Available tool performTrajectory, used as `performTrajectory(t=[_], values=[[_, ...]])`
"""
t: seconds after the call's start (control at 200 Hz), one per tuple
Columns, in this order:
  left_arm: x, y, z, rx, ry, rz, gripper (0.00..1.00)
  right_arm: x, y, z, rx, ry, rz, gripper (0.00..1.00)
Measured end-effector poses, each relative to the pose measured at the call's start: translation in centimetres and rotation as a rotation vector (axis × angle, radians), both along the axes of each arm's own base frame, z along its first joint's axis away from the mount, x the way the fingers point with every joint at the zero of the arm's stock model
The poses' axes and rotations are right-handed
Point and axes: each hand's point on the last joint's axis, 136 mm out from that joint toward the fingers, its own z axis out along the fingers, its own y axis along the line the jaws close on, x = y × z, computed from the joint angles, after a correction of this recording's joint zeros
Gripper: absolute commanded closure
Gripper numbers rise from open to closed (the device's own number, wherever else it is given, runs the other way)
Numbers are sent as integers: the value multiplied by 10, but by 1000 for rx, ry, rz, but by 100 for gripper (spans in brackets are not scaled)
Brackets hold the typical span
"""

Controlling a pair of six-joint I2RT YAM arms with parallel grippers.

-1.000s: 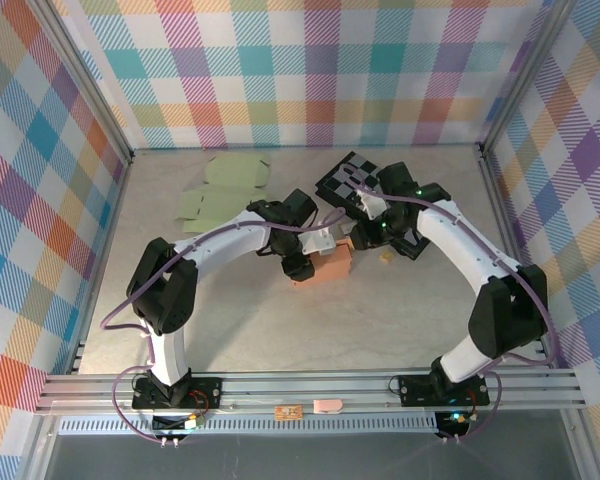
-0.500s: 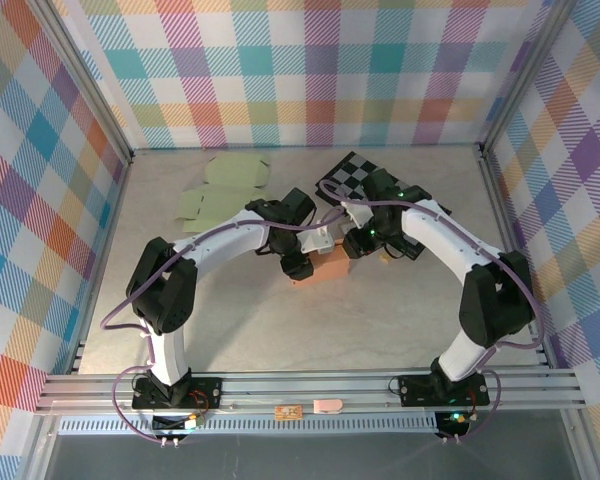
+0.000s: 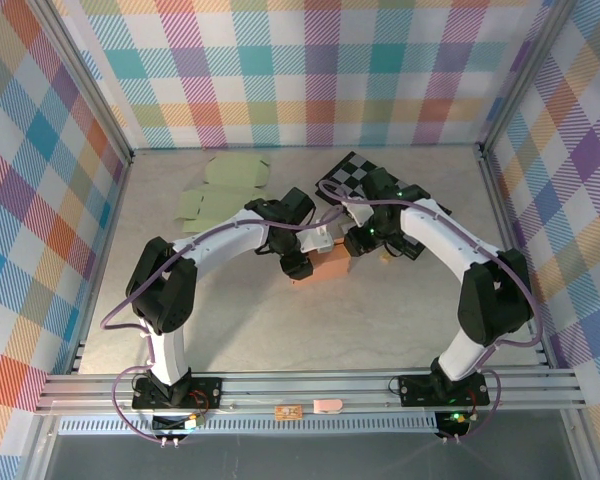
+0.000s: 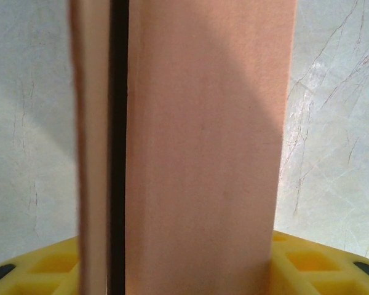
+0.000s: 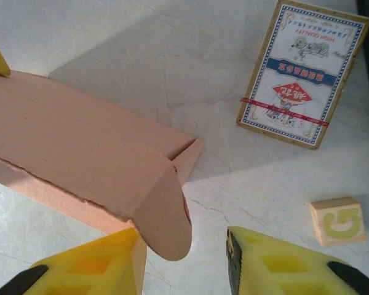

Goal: Fold the paper box

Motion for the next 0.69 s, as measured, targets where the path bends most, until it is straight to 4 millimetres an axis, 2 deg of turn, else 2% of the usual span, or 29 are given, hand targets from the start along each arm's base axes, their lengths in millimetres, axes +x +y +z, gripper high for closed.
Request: performTrajectory(t=[0.36, 0.695], values=[[0, 0, 0, -14, 14, 9, 45, 8, 12, 16, 60, -30, 9, 78], [1, 0, 1, -21, 17, 14, 45, 8, 12, 16, 65, -28, 9, 79]])
